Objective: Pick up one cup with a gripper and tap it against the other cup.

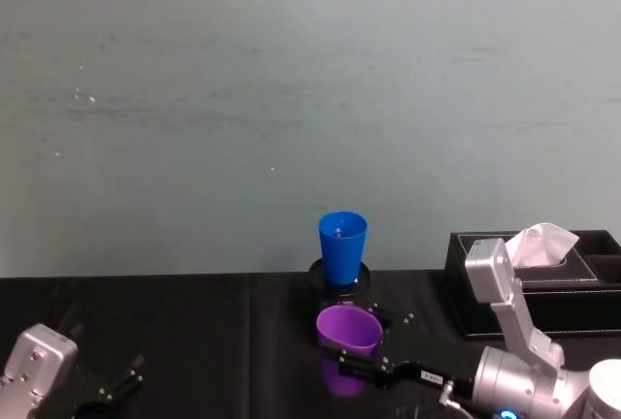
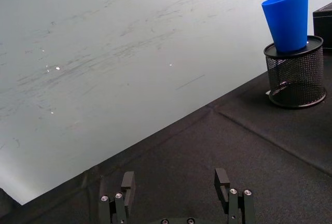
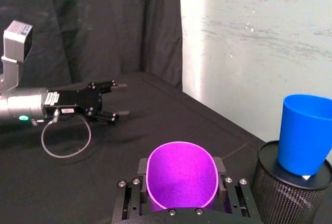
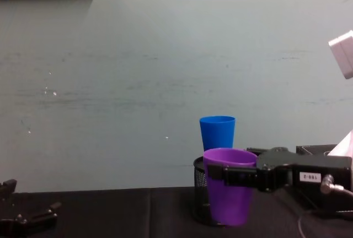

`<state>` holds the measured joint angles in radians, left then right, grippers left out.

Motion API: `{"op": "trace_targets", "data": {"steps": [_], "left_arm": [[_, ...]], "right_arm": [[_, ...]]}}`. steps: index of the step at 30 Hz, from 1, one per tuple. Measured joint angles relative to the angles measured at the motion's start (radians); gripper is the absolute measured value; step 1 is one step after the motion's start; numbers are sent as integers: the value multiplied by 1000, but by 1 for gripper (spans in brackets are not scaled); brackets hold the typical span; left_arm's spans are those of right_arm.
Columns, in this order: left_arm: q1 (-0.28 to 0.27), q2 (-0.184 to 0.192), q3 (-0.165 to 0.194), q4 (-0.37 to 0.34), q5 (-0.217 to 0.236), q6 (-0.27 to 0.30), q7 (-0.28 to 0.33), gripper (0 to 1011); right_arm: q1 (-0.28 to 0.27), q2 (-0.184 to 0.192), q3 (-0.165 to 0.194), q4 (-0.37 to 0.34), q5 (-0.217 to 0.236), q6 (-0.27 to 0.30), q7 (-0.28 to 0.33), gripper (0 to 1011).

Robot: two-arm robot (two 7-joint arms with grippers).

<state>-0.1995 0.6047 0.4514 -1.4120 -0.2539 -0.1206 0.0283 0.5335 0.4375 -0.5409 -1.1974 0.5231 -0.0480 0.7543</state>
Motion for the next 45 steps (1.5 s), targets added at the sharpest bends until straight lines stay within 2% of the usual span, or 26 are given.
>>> {"op": "trace_targets", "data": {"steps": [11, 24, 45], "left_arm": [[0, 0, 0, 0, 0, 0, 0, 1000], [0, 0, 0, 0, 0, 0, 0, 1000], [0, 0, 0, 0, 0, 0, 0, 1000]], "right_arm": [[-28, -4, -16, 39, -24, -56, 2, 721], [-74, 2, -17, 37, -42, -69, -1, 721], [-66, -22, -19, 110, -76, -106, 11, 721]]}}
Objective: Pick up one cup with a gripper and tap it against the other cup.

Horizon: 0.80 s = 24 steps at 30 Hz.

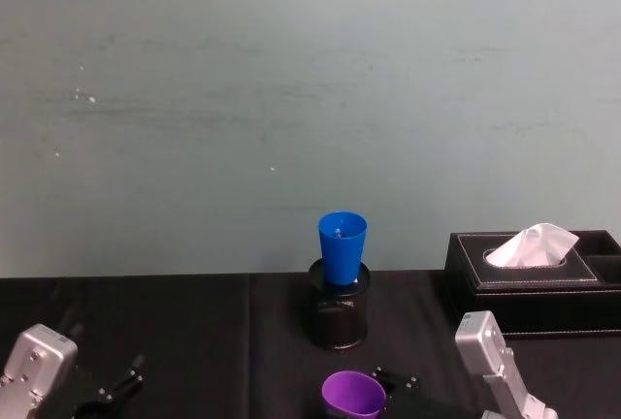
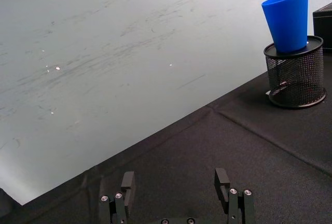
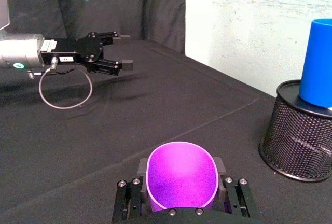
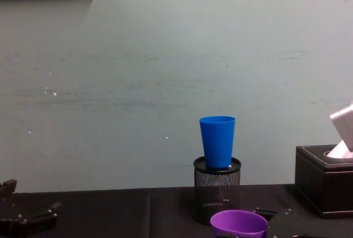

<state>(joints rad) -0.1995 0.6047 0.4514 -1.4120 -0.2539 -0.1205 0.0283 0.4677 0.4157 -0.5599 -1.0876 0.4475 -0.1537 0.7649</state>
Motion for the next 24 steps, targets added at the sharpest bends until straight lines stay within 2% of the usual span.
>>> {"op": "trace_targets", "data": {"steps": [18, 24], "left_arm": [[0, 0, 0, 0, 0, 0, 0, 1000], [0, 0, 0, 0, 0, 0, 0, 1000]], "right_arm": [[3, -9, 2, 23, -6, -13, 13, 723], [2, -9, 2, 22, -5, -12, 12, 864]]}}
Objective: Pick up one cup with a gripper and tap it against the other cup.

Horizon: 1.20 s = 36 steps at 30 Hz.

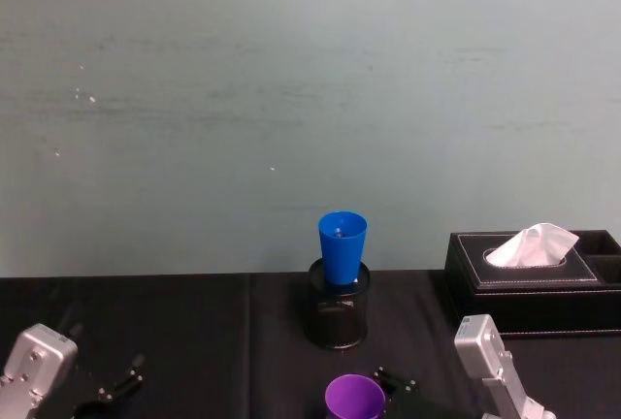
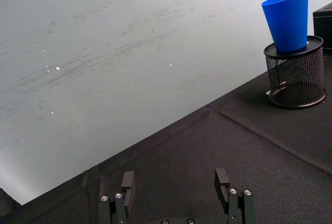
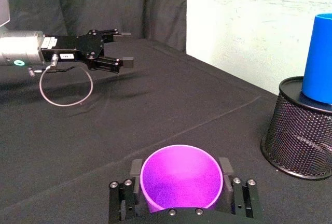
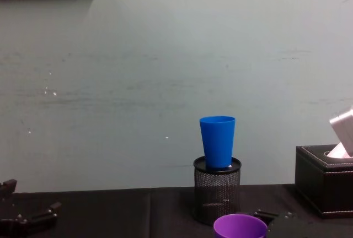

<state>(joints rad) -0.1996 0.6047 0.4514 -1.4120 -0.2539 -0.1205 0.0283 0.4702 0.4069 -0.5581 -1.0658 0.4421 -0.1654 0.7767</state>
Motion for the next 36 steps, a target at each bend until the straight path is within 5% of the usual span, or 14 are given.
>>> {"op": "trace_targets", "data": {"steps": [5, 36], "left_arm": [[0, 0, 0, 0, 0, 0, 0, 1000], [0, 0, 0, 0, 0, 0, 0, 1000]], "right_arm": [[0, 0, 0, -1, 0, 1, -1, 1002], [0, 1, 0, -2, 1, 2, -3, 1002]]}}
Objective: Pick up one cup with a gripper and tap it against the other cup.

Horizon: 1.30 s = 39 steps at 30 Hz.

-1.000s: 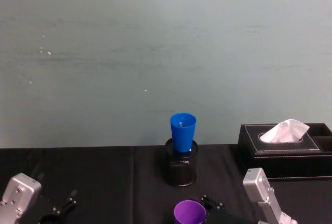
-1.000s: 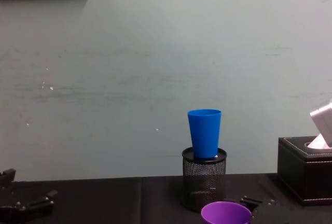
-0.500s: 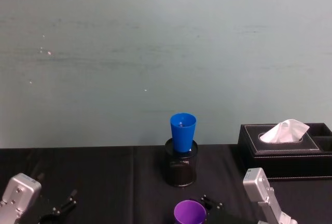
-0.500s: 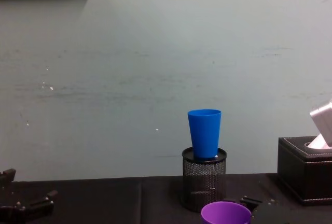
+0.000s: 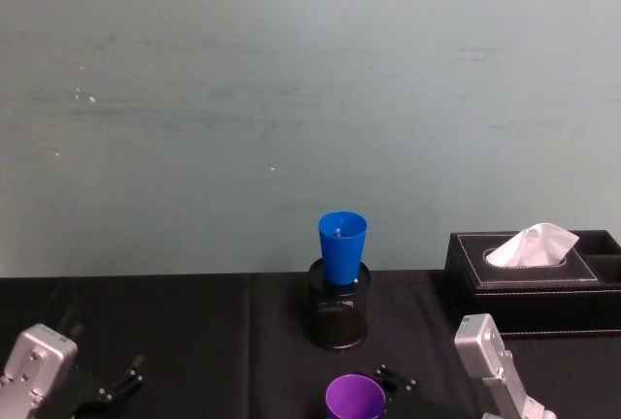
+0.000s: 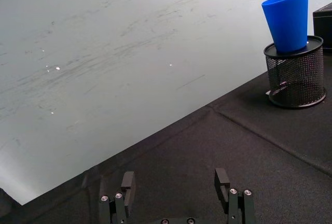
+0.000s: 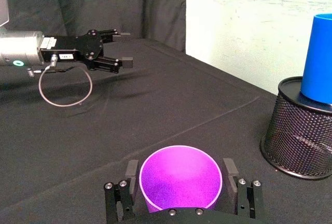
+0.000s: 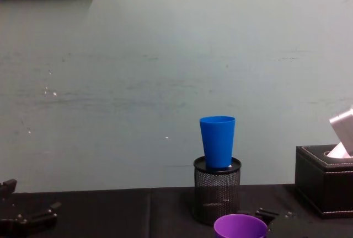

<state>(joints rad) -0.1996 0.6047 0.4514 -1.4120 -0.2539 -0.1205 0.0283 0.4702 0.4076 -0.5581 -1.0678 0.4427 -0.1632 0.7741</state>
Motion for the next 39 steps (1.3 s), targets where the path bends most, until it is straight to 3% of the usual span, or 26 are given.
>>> {"op": "trace_targets", "data": {"steps": [9, 16, 22, 25, 30, 33, 39], "left_arm": [[0, 0, 0, 0, 0, 0, 0, 1000], [0, 0, 0, 0, 0, 0, 0, 1000], [0, 0, 0, 0, 0, 0, 0, 1000], [0, 0, 0, 0, 0, 0, 0, 1000], [0, 0, 0, 0, 0, 0, 0, 1000], [0, 0, 0, 0, 0, 0, 0, 1000], [0, 0, 0, 0, 0, 0, 0, 1000]], "right_arm": [[-13, 5, 11, -18, -1, -16, -3, 1002], [-26, 6, 37, -46, 27, -29, -1, 1002], [-55, 8, 79, -96, 38, -46, -67, 1002], [-79, 2, 106, -129, 13, -55, -153, 1002], [-117, -14, 139, -179, -67, -45, -332, 1000], [-140, -32, 158, -205, -137, -11, -469, 1002], [-155, -60, 174, -213, -215, 54, -608, 1002]]}}
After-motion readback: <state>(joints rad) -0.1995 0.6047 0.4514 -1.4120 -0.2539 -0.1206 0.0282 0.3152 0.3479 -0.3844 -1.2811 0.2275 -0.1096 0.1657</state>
